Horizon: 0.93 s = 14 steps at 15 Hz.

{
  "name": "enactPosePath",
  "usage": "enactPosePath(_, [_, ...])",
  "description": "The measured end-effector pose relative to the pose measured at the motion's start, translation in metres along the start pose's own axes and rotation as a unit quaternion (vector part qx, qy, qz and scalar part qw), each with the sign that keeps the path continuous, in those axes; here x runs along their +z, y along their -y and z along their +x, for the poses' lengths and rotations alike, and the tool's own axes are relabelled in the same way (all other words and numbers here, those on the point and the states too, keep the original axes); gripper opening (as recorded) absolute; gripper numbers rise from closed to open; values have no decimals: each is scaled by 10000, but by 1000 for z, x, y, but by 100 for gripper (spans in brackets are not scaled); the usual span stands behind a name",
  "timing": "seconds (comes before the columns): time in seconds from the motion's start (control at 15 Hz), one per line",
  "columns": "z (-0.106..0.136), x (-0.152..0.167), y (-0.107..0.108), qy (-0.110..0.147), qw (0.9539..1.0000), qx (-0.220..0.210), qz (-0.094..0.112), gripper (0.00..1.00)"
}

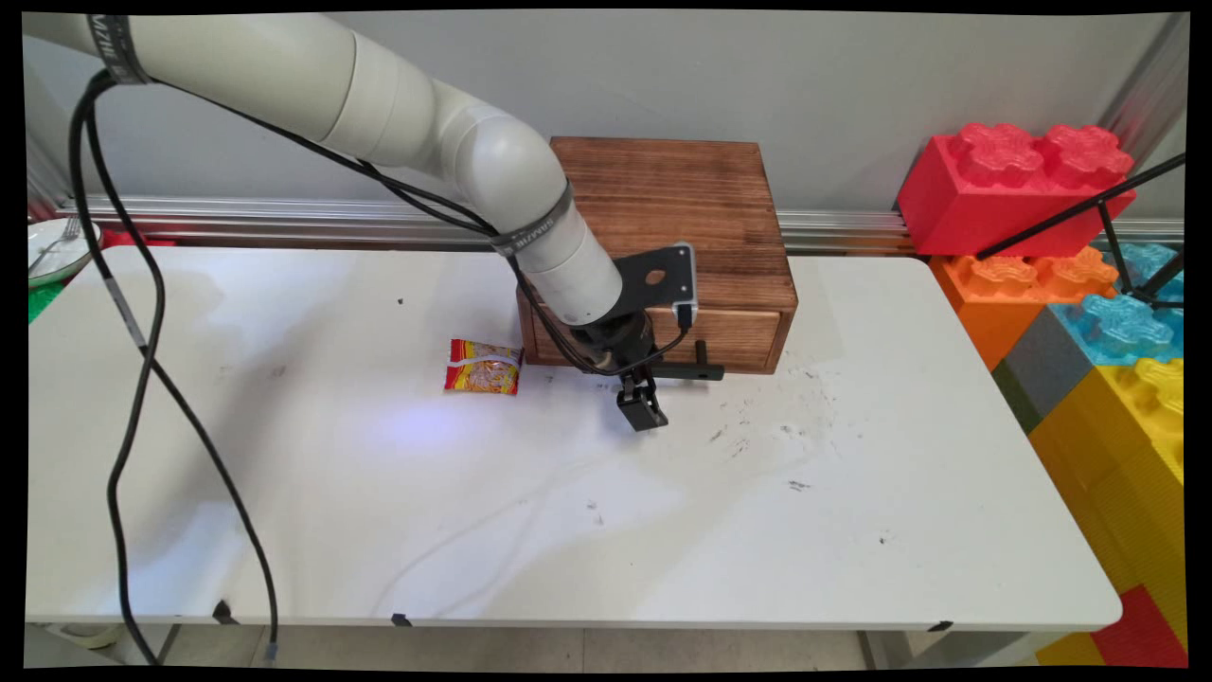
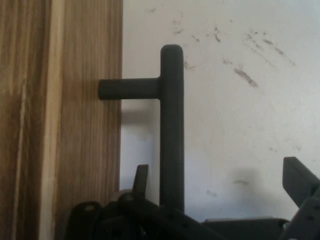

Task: Open the drawer

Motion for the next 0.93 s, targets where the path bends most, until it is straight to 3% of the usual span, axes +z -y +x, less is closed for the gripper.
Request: enactPosePath(0.93, [-5, 9, -11, -22, 10000, -12, -14, 100])
